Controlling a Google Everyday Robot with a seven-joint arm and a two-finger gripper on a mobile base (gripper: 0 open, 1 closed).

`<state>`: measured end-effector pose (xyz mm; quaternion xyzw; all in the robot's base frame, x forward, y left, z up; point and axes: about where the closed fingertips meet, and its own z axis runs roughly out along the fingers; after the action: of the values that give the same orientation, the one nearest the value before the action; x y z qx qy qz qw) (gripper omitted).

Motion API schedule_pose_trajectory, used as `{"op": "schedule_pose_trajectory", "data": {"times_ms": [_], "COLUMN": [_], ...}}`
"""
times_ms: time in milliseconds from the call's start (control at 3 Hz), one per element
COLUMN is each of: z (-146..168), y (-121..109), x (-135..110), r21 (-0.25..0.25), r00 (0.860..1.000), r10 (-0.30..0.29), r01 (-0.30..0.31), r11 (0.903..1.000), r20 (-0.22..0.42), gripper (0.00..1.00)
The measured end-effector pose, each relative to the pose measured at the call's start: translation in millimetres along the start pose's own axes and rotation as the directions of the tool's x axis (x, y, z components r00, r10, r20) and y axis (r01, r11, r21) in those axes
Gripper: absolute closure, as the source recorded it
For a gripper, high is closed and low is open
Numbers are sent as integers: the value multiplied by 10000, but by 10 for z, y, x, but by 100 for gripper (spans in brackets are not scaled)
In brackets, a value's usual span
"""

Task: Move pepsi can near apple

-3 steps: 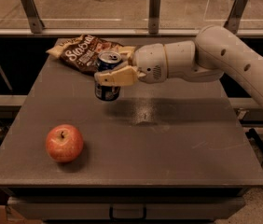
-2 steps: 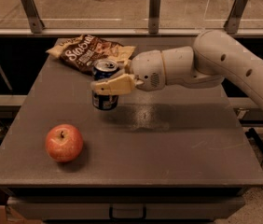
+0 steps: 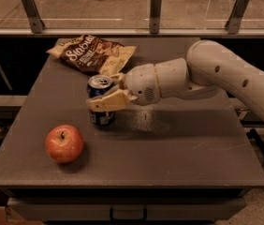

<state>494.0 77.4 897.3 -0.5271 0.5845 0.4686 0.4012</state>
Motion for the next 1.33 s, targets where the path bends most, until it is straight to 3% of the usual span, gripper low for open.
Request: {"op": "schedule_pose_trajectory", "data": {"times_ms": [667, 1000, 1333], "z": [33, 40, 14], "y": [35, 50, 33], "x": [181, 228, 246], "r21": [-133, -277, -288], "r00": [9997, 9993, 9991], "r10": [109, 217, 220], "r01": [-112, -225, -231], "r11": [9998, 9994, 9993], "r20": [-232, -290, -354], "gripper": [13, 0, 0]}}
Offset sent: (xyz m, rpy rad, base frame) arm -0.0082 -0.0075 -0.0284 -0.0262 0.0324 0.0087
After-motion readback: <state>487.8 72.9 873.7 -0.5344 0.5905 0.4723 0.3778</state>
